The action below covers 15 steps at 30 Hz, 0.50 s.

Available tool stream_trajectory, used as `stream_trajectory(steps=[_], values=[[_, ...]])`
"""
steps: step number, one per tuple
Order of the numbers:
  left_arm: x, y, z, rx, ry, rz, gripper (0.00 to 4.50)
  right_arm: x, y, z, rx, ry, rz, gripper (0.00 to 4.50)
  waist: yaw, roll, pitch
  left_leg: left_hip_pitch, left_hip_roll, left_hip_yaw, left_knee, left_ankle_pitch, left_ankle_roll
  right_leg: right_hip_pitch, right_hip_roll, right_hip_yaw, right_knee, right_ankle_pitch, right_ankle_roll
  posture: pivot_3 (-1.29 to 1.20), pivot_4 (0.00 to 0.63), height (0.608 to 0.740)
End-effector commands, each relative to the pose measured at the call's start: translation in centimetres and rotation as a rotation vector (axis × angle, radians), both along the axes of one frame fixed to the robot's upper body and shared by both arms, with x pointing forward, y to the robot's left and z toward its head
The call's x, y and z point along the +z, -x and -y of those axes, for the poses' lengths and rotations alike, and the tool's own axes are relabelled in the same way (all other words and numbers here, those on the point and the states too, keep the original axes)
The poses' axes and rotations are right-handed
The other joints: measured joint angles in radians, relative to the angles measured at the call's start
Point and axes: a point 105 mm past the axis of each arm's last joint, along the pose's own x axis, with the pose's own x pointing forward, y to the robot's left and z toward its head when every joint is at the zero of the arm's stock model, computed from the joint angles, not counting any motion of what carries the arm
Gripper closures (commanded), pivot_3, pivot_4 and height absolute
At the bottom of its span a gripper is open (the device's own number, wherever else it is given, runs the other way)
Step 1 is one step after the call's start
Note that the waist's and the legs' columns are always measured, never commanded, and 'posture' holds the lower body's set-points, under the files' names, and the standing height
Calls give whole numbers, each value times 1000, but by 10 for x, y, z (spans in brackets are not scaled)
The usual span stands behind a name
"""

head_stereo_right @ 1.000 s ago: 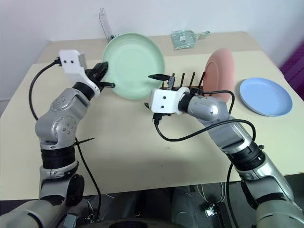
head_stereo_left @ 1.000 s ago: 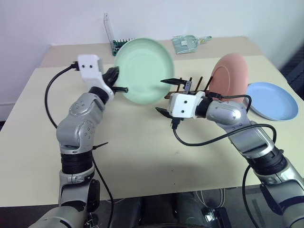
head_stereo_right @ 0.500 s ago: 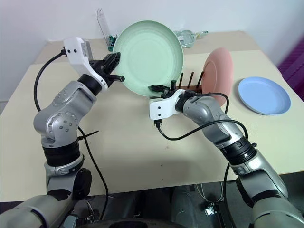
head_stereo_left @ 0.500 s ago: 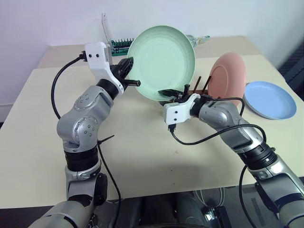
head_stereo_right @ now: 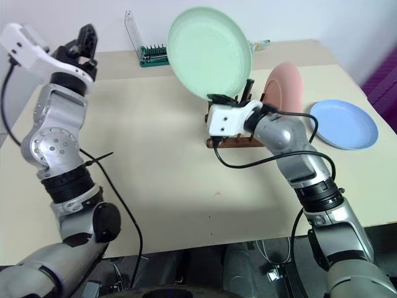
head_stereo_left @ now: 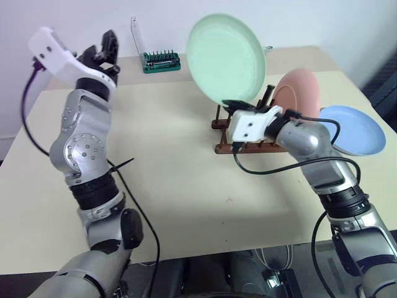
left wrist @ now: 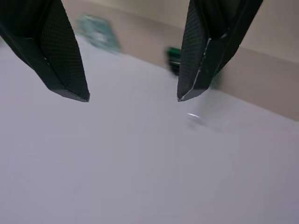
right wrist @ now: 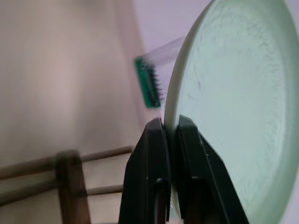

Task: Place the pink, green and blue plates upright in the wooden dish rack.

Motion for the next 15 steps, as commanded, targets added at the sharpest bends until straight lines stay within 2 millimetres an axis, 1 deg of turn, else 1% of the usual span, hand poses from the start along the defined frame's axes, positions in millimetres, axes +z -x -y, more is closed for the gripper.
stream_trajectory(steps=[1, 2, 3, 4, 5, 7, 9, 11, 13, 15], values=[[-22, -3, 15, -60, -200, -45, 1469, 54, 23, 23, 123, -392, -122, 4500, 7, 0, 0, 0, 0, 0, 1, 0, 0, 0, 0, 0, 0, 0, 0, 0, 150, 740], [-36, -2, 28, -135, -263, -78, 1469, 63, 29, 29, 180, -512, -196, 4500, 9, 0, 0, 0, 0, -1, 2, 0, 0, 1, 0, 0, 0, 0, 0, 0, 150, 740], [-55, 1, 44, -240, -325, -125, 1469, 74, 36, 35, 257, -647, -280, 4500, 10, 0, 0, -1, -1, -2, 2, 0, 1, 1, 0, 0, 0, 0, -1, 0, 150, 740], [-73, 7, 59, -352, -386, -171, 1469, 81, 42, 41, 320, -744, -358, 4500, 11, 0, 0, -1, -1, -3, 2, 0, 1, 2, -1, 0, 0, 0, -1, 0, 150, 740], [-85, 13, 68, -424, -423, -198, 1469, 85, 47, 43, 357, -796, -409, 4500, 10, 1, 0, -1, -1, -3, 2, 0, 1, 2, -1, 0, 0, 0, -1, 0, 150, 740], [-102, 30, 85, -596, -452, -231, 1469, 84, 48, 51, 359, -854, -496, 4500, 6, 1, 1, -1, -1, -3, 2, -1, 2, 1, -1, 0, 0, 0, -1, 0, 150, 740], [-122, 55, 101, -799, -471, -279, 1469, 69, 52, 53, 350, -826, -587, 4500, 2, 1, 1, -1, 0, -2, 1, -1, 2, 0, -1, 0, 0, 0, -1, 0, 150, 740], [-132, 69, 107, -900, -473, -312, 1469, 61, 56, 52, 349, -810, -626, 4500, -1, 4, 1, -1, 1, 0, -2, -1, 2, -1, -1, 0, 0, 0, -3, 0, 150, 740], [-135, 75, 109, -935, -471, -323, 1469, 57, 54, 54, 340, -837, -658, 4500, -1, 8, 3, 0, 2, 1, -2, -1, 2, -1, -1, 0, 0, 0, -3, 0, 150, 740], [-135, 78, 112, -951, -458, -318, 1469, 51, 46, 60, 294, -854, -678, 4500, 1, 9, 3, 0, 2, 1, -1, -1, 2, -1, -1, 0, 1, 0, -3, 0, 150, 740]])
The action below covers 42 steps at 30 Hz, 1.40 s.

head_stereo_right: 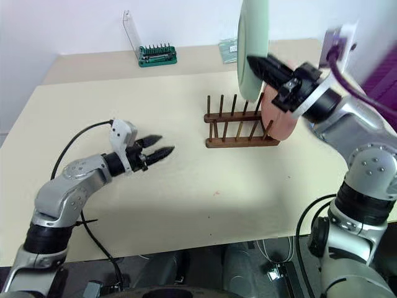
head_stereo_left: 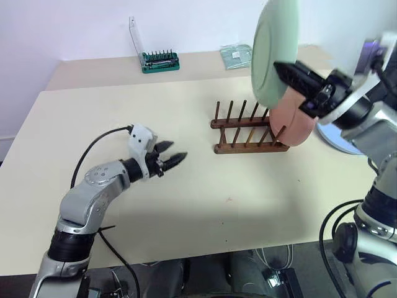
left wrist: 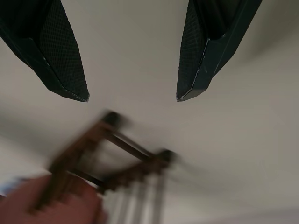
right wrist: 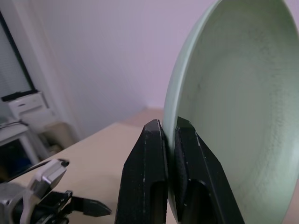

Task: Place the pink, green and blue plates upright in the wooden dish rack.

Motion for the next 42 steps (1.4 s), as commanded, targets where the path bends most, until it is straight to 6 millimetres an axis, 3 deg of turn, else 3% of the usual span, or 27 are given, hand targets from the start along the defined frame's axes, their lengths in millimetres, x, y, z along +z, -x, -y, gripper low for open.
stream_trajectory(steps=[1, 15, 18, 22, 28, 31, 33, 35, 37, 38, 42], values=[[12, 8, 7, -50, 27, 34, 1469, 8, -1, 7, -30, -4, 21, 4500, 4, 0, 0, 0, 0, 0, 0, 0, 0, 0, 0, 0, 0, 0, 0, 0, 150, 740], [13, 12, 9, -42, 7, 41, 1469, -26, -30, 22, -23, -17, -174, 4500, 7, 0, 0, 0, 0, 0, 2, 0, 0, 1, 0, 0, -1, 0, 0, 0, 150, 740], [13, 12, 10, -40, 5, 41, 1416, -22, -33, 23, -46, -9, -145, 3400, 6, 0, 0, 0, 0, 0, 1, 0, 0, 1, 0, 0, 0, 0, 0, 0, 150, 740], [14, 14, 12, -47, 10, 39, 1416, -12, -37, 27, -154, 101, -15, 1487, 7, 0, 0, 0, 0, 0, 2, 0, 0, 1, 0, 0, -1, 0, 0, 0, 150, 740], [14, 15, 15, -58, 12, 36, 1416, 1, -27, 31, -264, 398, 227, 1487, 7, 0, 0, -1, 0, 0, 2, 0, 0, 0, 0, 0, -1, 0, 0, 0, 150, 740], [10, 16, 19, -77, -20, 39, 1416, 24, -8, 63, -349, 449, 295, 1487, 13, 0, 0, -1, 0, 0, 2, 0, 0, 1, 0, -1, -1, 0, 0, 0, 150, 740], [6, 19, 23, -101, -44, 38, 1416, 28, -1, 90, -431, 455, 274, 1487, 19, 0, 0, -2, -1, -1, 2, 0, 1, 1, 0, -1, -2, 0, 0, 0, 150, 740], [2, 22, 27, -121, -62, 37, 1416, 16, 1, 119, -514, 492, 201, 1487, 20, 0, 0, -1, -1, 0, 2, -1, 2, 1, 0, -1, -2, 0, 0, 0, 150, 740], [-2, 23, 30, -133, -56, 26, 1416, -12, 3, 149, -598, 610, 97, 1487, 23, -1, 0, -1, 0, 0, 2, -1, 2, 1, 0, -1, -2, 0, 0, 0, 150, 740], [-4, 22, 32, -141, -54, 19, 1416, -35, 2, 162, -633, 731, 31, 1487, 26, -1, 0, 0, 0, 0, 2, -1, 2, 3, 1, -1, -2, 0, 0, 0, 150, 740], [-7, 21, 36, -162, -55, 15, 1416, -87, -2, 182, -650, 974, -86, 1487, 19, 2, 0, 2, 0, 4, 3, -1, 1, 3, 0, 1, -1, 0, 0, 0, 150, 740]])
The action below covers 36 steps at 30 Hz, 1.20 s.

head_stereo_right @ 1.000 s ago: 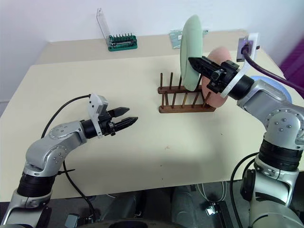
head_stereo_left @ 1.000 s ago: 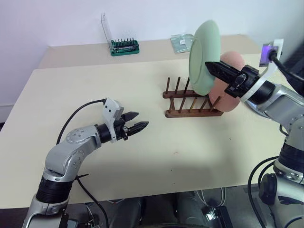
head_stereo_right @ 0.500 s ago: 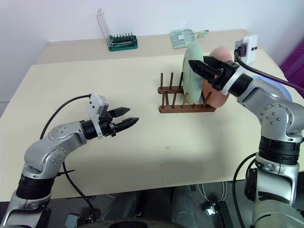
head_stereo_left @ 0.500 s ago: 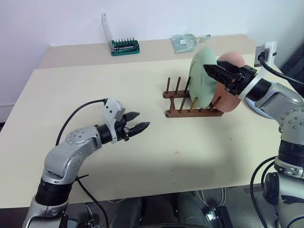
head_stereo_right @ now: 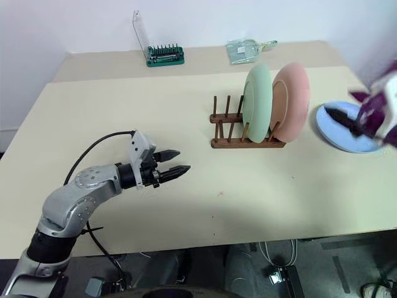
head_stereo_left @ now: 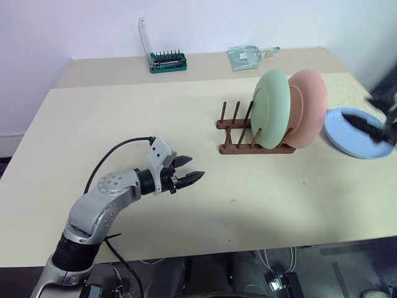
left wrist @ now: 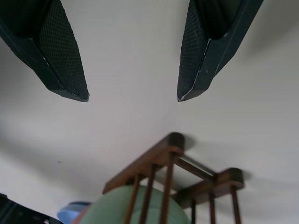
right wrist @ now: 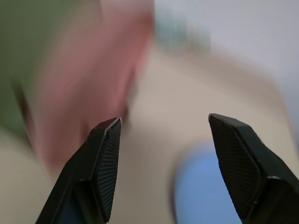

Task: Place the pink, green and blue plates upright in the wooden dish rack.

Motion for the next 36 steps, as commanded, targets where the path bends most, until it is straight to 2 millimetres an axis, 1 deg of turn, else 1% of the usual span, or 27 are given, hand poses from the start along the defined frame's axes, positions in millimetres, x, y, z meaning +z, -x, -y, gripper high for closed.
stream_trajectory(steps=[1, 2, 3, 4, 5, 9, 10, 12, 14, 17, 18, 20, 21, 22, 23, 24, 25, 27, 29, 30, 32, 33, 34, 36], values=[[7, -2, 5, -26, 11, 43, 1416, -21, -7, 9, -11, 216, -49, 1487, -15, 3, 1, 0, 0, 1, 0, 0, 0, 0, 0, 0, 0, 0, 0, 0, 150, 740], [7, -3, 6, -26, 12, 45, 1416, -38, -12, 13, -21, 268, -82, 1487, -19, 3, 0, 0, 0, 0, 0, 0, 0, 0, 0, 1, 1, 0, 0, 0, 150, 740], [7, -5, 7, -25, 13, 49, 1416, -51, -17, 17, -36, 284, -97, 1487, -23, 3, 1, 1, 0, 1, 0, 0, -1, 0, 0, 0, 1, 0, 0, 0, 150, 740], [7, -5, 8, -25, 14, 52, 1416, -60, -21, 19, -43, 293, -104, 1487, -26, 3, 1, 1, 1, 1, 0, 1, -1, 1, 1, 0, 1, 0, 0, 0, 150, 740], [8, -6, 8, -25, 14, 53, 1416, -62, -24, 20, -48, 291, -100, 1487, -27, 3, 1, 1, 1, 0, 0, 1, -2, 1, 1, 0, 1, 0, 0, 0, 150, 740], [7, -4, 9, -13, 19, 59, 1416, -89, -43, 35, -100, 391, -126, 1487, -28, 4, 1, 1, 1, 1, 0, 1, -2, 0, 1, 1, 1, 0, 0, 0, 150, 740], [7, -4, 8, -7, 18, 61, 1416, -90, -49, 37, -118, 402, -119, 1487, -30, 4, 1, 0, 1, 1, 0, 1, -2, 0, 1, 1, 1, 0, 0, 0, 150, 740], [6, -3, 6, 4, 15, 61, 1416, -91, -58, 42, -150, 413, -103, 2018, -34, 4, 1, 1, 1, 1, 1, 1, -2, 0, 2, 1, 1, 1, -1, 0, 150, 740], [5, -2, 5, 8, 11, 62, 1416, -92, -63, 43, -149, 444, -102, 2757, -31, 4, 1, 1, 1, 0, 0, 1, -2, 0, 2, 1, 1, 1, -1, 0, 150, 740], [5, -2, 4, 16, 7, 66, 1416, -93, -66, 45, -147, 478, -97, 4373, -25, 4, 1, 0, 1, -1, 0, 1, -2, 0, 2, 0, 1, 1, -1, 0, 150, 740], [5, -2, 4, 19, 7, 66, 1416, -93, -67, 46, -146, 492, -95, 4455, -24, 4, 1, 0, 1, 0, 0, 1, -2, 0, 2, 0, 0, 1, -1, 0, 150, 740], [5, -1, 3, 23, 8, 67, 1416, -90, -69, 44, -144, 486, -68, 4455, -24, 4, 1, 0, 1, 0, 0, 1, -2, 0, 2, 1, 0, 1, -1, 0, 150, 740], [4, 0, 4, 21, 5, 67, 1416, -81, -70, 43, -148, 483, -23, 4455, -24, 4, 1, 0, 1, 0, 0, 1, -2, 0, 2, 1, 0, 1, -1, 0, 150, 740], [4, 0, 4, 21, 3, 68, 1416, -68, -72, 42, -161, 477, 36, 4455, -25, 4, 1, 0, 1, 0, 0, 1, -2, 0, 2, 1, 0, 1, -1, 0, 150, 740], [4, 0, 3, 22, 2, 67, 1416, -50, -73, 42, -174, 493, 106, 4455, -25, 4, 0, 0, 1, 0, 0, 1, -2, 0, 2, 1, 1, 1, -1, 0, 150, 740], [4, 0, 3, 23, 2, 67, 1416, -39, -73, 41, -181, 505, 152, 4455, -24, 4, 1, 0, 1, -1, 0, 1, -2, 0, 2, 1, 1, 1, -1, 0, 150, 740], [4, 0, 2, 25, 2, 67, 1416, -23, -73, 38, -180, 517, 216, 4455, -25, 5, 1, 0, 1, 0, 0, 1, -2, -1, 2, 1, 1, 1, -1, 0, 150, 740], [4, -1, 1, 25, -1, 68, 1416, 19, -71, 24, -176, 442, 365, 4455, -27, 6, 1, 0, 1, 0, 0, 1, -2, -1, 2, 1, 1, 1, -1, 0, 150, 740], [4, -1, 0, 24, -3, 68, 1416, 51, -65, 9, -155, 368, 472, 4455, -26, 7, 1, 0, 1, 0, 0, 1, -2, -1, 2, 1, 1, 1, -1, 0, 150, 740], [4, -1, 0, 23, -5, 68, 1416, 79, -59, -9, -109, 261, 565, 4455, -25, 7, 1, 0, 2, 0, 0, 1, -2, -1, 2, 1, 1, 1, -1, 0, 150, 740], [4, -1, 0, 16, -11, 71, 1416, 142, -35, -51, 54, -35, 741, 4455, -26, 8, 1, -1, 2, -1, -1, 1, -2, -1, 3, 1, 1, 1, -1, 0, 150, 740], [4, -1, 0, 14, -13, 72, 1416, 161, -21, -74, 174, -146, 770, 4455, -27, 8, 1, 0, 2, -1, -1, 1, -2, -1, 3, 1, 1, 1, -1, 0, 150, 740], [3, -2, 0, 13, -14, 72, 1416, 172, -9, -97, 300, -214, 771, 4455, -26, 9, 2, 0, 3, -1, -1, 1, -2, -1, 3, 1, 0, 1, -1, 0, 150, 740], [2, -3, 0, 10, -22, 75, 1416, 183, 18, -140, 554, -385, 724, 4455, -20, 8, 1, -1, 4, -2, -1, 1, -2, -1, 4, 0, 0, 1, -1, 0, 150, 740]])
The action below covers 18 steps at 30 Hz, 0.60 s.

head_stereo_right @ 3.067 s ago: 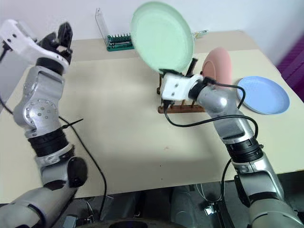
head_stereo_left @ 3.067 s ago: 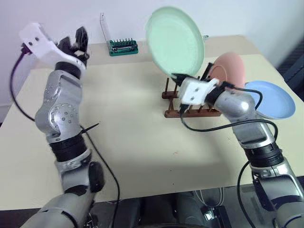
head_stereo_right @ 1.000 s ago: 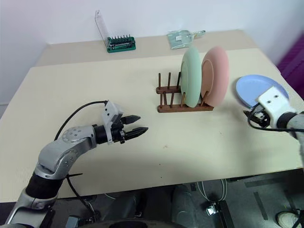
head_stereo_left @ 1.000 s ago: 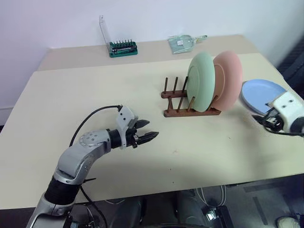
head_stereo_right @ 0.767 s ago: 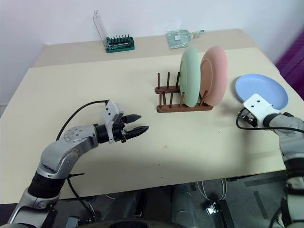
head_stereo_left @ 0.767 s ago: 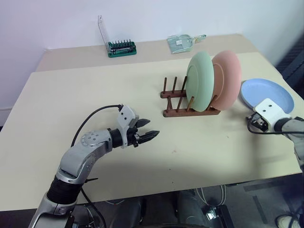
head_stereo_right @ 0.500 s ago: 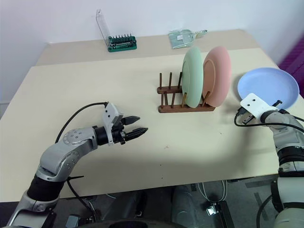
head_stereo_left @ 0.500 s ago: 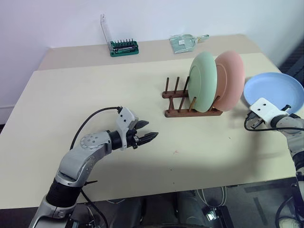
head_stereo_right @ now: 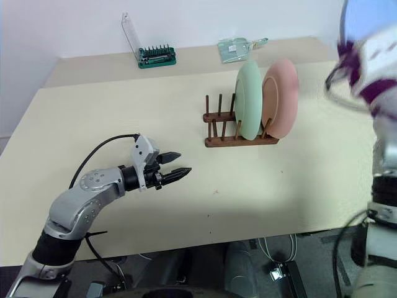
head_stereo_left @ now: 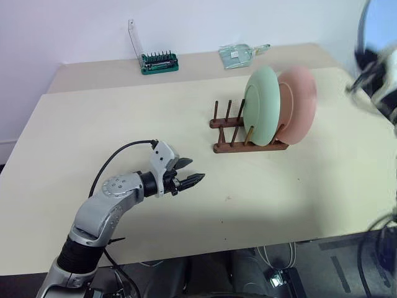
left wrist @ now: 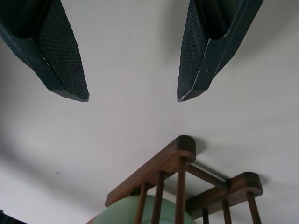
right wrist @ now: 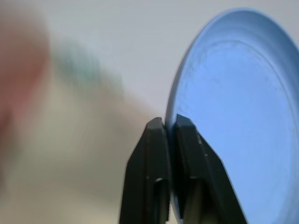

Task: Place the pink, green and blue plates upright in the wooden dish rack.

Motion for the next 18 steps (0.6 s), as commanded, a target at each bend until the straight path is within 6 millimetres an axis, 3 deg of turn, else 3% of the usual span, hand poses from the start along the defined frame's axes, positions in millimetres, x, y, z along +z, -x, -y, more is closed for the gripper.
stream_trajectory(steps=[1, 5, 8, 12, 18], values=[[8, -2, 0, -11, -8, 54, 1416, 32, 57, -78, 527, -112, 9, 4455, 5, -2, -1, 0, 1, -1, 0, 0, 0, 0, 1, -1, -1, 0, 0, 0, 150, 740], [8, -4, 0, -11, -10, 60, 1416, 21, 81, -121, 832, -200, -132, 4455, 11, -6, -1, -1, 0, -3, 2, -1, 1, 2, -1, -2, -2, 0, 0, 0, 150, 740], [8, -5, -1, -2, -9, 70, 1416, -6, 70, -150, 923, -316, -303, 4455, 6, -6, -1, -1, -3, -2, 3, -1, 2, 3, -4, -2, -2, 0, -1, 0, 150, 740], [6, -3, -1, 4, -8, 71, 1416, -29, 39, -154, 881, -547, -491, 4455, 5, -6, -1, -2, -2, -2, 2, -1, 1, -1, -3, -2, 0, 1, -1, 0, 150, 740], [6, -2, -2, 11, -3, 71, 1416, -61, 18, -158, 795, -641, -643, 4455, 5, -5, -1, -3, -2, -2, 1, -1, 1, -2, -2, -2, 0, 1, -1, 0, 150, 740]])
